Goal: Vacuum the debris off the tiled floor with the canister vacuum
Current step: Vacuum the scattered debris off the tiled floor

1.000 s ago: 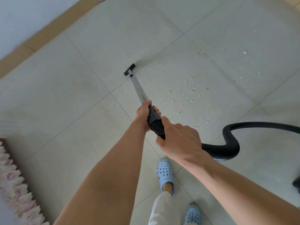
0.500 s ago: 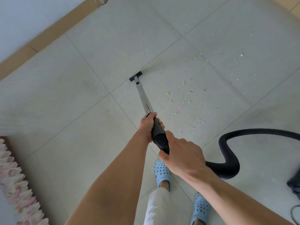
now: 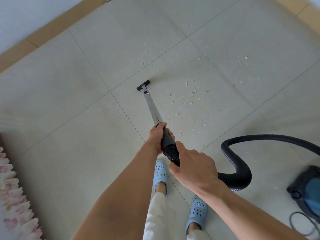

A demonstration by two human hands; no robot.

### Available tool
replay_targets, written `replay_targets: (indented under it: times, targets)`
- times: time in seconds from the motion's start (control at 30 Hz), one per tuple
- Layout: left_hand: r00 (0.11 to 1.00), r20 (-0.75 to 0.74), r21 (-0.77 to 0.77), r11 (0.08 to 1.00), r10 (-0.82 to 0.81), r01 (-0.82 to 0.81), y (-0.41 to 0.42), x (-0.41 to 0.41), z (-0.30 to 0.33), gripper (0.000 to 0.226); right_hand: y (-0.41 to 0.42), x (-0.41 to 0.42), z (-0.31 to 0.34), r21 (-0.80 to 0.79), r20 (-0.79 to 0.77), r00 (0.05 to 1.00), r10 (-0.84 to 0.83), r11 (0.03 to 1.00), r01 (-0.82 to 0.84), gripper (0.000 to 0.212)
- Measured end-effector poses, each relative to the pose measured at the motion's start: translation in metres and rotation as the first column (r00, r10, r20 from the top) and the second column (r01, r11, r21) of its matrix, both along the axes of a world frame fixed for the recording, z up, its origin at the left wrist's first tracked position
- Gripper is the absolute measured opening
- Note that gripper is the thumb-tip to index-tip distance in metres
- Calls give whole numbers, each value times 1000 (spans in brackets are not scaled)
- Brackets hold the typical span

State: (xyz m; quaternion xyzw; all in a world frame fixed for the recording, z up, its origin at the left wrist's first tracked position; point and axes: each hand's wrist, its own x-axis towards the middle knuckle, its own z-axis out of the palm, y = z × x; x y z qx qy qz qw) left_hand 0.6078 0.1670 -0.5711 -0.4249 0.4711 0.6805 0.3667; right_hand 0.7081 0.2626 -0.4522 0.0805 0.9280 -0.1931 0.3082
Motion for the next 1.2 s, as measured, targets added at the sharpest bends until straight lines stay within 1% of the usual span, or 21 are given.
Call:
replay_targets:
  times: [0.2,0.3,0.37,0.43,0.5,0.63,0.8,0.9,1.03,1.1,1.2]
  targets:
    - [1000,-13,-15,1000,-26,26,22,20,-1,13,21,20,-1,-6,12,1000,-10,1000,10,42]
    - [999,-12,-46,998,-50,49,26,26,-4,15,27,26,-6,-76,72,996,-57,995,62,32]
    - [997,-14,-78,994,-72,70,27,30,-7,16,29,30,-11,-136,116,988,-97,984,113,28]
    - [997,-25,-92,993,-76,73,26,33,-9,16,30,34,-13,-158,124,987,-100,980,119,27]
    - [998,-28,-76,996,-53,50,27,36,-11,16,31,37,-13,-138,87,994,-65,987,77,27]
    - [1000,-17,-20,1000,-4,4,35,39,-10,17,39,39,-9,-50,-3,1000,8,999,-8,30]
    - [1000,-28,14,1000,14,-14,48,38,-5,16,48,37,0,8,4,1000,25,1000,-25,32]
    - [1000,-15,9,1000,-12,12,49,39,1,15,48,34,6,-24,78,997,-17,1000,19,34]
    - [998,-11,-22,998,-60,60,53,32,15,20,53,17,10,-143,215,974,-76,984,108,41]
    - [997,-8,-26,997,-75,74,54,26,21,22,57,10,9,-159,215,973,-81,980,117,37]
    - [995,-12,-33,995,-95,95,58,22,22,25,61,6,9,-146,157,985,-67,985,90,34]
